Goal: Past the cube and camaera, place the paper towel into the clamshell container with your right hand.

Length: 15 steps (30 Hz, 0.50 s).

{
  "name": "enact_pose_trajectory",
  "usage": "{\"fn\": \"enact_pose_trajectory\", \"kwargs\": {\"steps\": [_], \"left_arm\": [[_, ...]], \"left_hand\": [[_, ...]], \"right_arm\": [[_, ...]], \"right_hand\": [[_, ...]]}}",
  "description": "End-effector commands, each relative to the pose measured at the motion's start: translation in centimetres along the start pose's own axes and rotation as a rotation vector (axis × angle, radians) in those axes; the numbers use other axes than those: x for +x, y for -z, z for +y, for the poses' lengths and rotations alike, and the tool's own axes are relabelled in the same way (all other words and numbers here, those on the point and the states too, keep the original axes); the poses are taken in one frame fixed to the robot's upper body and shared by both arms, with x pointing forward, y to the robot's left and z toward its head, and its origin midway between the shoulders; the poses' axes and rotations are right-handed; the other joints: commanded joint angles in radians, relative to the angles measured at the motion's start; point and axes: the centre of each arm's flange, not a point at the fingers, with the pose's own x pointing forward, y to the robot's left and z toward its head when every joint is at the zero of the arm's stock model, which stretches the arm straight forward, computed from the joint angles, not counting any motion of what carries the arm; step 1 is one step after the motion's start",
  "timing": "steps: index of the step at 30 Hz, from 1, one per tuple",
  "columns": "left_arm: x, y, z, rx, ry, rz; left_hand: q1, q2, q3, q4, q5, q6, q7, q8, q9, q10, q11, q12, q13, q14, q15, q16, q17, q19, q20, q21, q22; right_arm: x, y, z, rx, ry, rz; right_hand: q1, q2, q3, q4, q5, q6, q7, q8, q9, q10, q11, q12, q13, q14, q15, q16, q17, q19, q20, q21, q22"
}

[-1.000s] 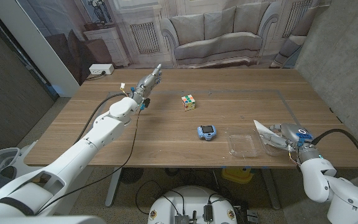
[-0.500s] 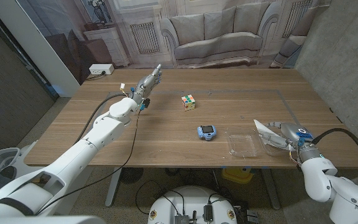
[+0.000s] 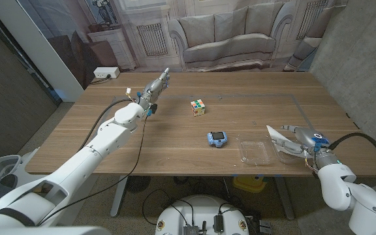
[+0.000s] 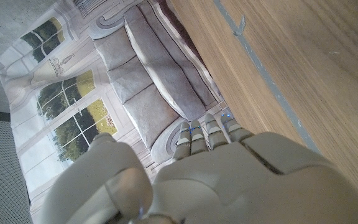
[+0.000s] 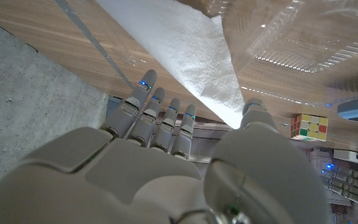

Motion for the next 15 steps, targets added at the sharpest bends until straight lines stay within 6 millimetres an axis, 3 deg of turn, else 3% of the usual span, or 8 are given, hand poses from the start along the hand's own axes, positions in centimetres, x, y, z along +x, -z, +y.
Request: {"fn": "enact_pose_trajectory", "kwargs": {"steps": [1,15], "left_arm": [[-0.2,-0.3,0.3,0.004,-0.010,-0.008],[-0.1,-0.2,0.5,-0.006,-0.011,-0.015]], "left_hand": [[0.000,0.008,-0.008,0.001,0.001,0.005,0.000,-0.003,0.002,0.010,0.001,0.001,0.005,0.007,0.001,-0.001,0.004,-0.001,0.005,0.000,0.002],[0.001,0.009,-0.010,0.001,0.001,0.005,0.000,-0.003,0.002,0.008,0.002,0.000,0.005,0.007,0.001,-0.001,0.004,-0.001,0.006,0.000,0.002]], "right_arm": [[0.0,-0.1,-1.0,0.017,0.036,-0.021],[-0.2,-0.9,-2.5,0.049,0.097,-0.047]], "right_hand": [[0.004,-0.004,-0.005,-0.002,0.008,-0.011,0.000,0.006,0.000,0.002,0.006,0.009,0.003,-0.003,-0.084,0.004,0.003,0.004,-0.046,-0.001,0.002],[0.001,-0.003,-0.008,-0.001,0.016,-0.010,0.009,0.014,-0.001,0.007,0.020,0.016,0.003,0.005,-0.086,0.010,0.003,0.019,-0.054,-0.001,0.001]]}}
